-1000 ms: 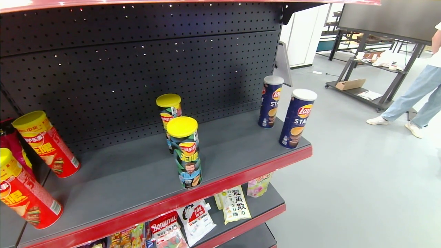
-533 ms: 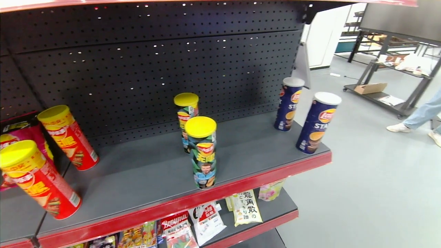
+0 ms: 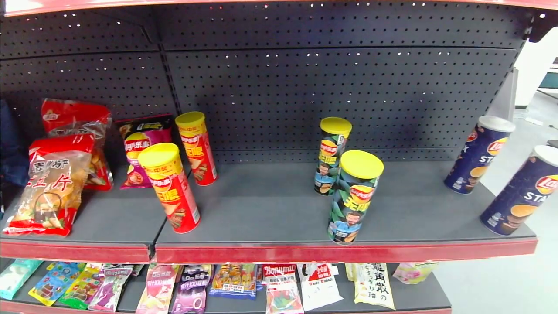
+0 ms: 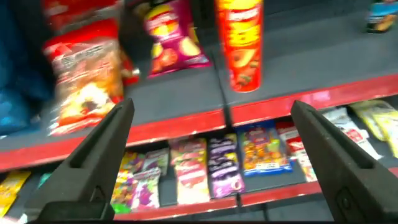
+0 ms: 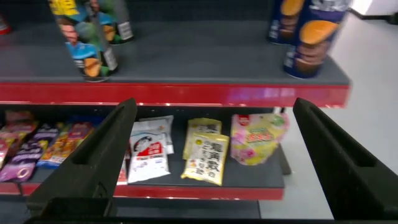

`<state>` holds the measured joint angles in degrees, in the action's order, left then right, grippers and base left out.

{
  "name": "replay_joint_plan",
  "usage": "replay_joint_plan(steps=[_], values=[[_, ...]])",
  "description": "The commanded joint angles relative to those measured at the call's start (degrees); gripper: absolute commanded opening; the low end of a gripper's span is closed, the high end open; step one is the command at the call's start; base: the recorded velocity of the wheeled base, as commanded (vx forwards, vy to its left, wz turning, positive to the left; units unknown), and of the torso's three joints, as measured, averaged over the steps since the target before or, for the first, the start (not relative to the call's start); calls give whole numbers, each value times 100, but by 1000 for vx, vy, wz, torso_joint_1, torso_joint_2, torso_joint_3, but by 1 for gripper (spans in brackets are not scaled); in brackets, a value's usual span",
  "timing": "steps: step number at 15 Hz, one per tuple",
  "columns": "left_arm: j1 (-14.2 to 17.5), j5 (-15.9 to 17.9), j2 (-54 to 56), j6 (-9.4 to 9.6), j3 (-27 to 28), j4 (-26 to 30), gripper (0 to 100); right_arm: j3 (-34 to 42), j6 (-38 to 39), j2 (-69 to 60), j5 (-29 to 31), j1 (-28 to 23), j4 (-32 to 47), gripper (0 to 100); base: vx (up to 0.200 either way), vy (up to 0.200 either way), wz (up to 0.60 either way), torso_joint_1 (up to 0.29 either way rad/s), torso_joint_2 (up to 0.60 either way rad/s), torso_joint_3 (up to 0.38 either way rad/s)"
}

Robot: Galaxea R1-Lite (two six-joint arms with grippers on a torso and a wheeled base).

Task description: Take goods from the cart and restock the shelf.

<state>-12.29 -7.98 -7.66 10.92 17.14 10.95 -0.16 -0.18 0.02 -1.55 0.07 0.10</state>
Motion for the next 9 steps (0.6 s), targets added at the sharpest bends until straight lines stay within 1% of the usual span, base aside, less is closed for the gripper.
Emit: replay_joint_plan(steps=[1, 2, 3, 4, 6, 7, 8, 9], values=[[-2, -10, 106, -20, 0, 13, 100, -2, 1, -2, -3, 1, -1, 100, 0, 0, 0, 0, 0, 0], [-2, -45, 177, -55, -26, 21, 100, -2, 1, -2, -3, 1, -1, 100, 0, 0, 0, 0, 0, 0], [-2, -63, 177, -169, -35, 21, 100, -2, 1, -2, -3, 1, -1, 100, 0, 0, 0, 0, 0, 0], [-2, -36, 177, -345, -88, 21, 100, -2, 1, -2, -3, 1, -1, 100, 0, 0, 0, 0, 0, 0], [7, -80, 177, -433, -352, -5, 100, -2, 9, -2, -3, 1, -1, 100, 0, 0, 0, 0, 0, 0], [7, -168, 185, -600, -589, -128, 100, -2, 9, -2, -3, 1, -1, 100, 0, 0, 0, 0, 0, 0], [7, -274, 185, -644, -835, -383, 100, -2, 9, -2, -12, 1, -1, 100, 0, 0, 0, 0, 0, 0], [7, -537, 177, -644, -1283, -893, 100, -2, 9, -2, -12, 1, -1, 100, 0, 0, 0, 0, 0, 0]])
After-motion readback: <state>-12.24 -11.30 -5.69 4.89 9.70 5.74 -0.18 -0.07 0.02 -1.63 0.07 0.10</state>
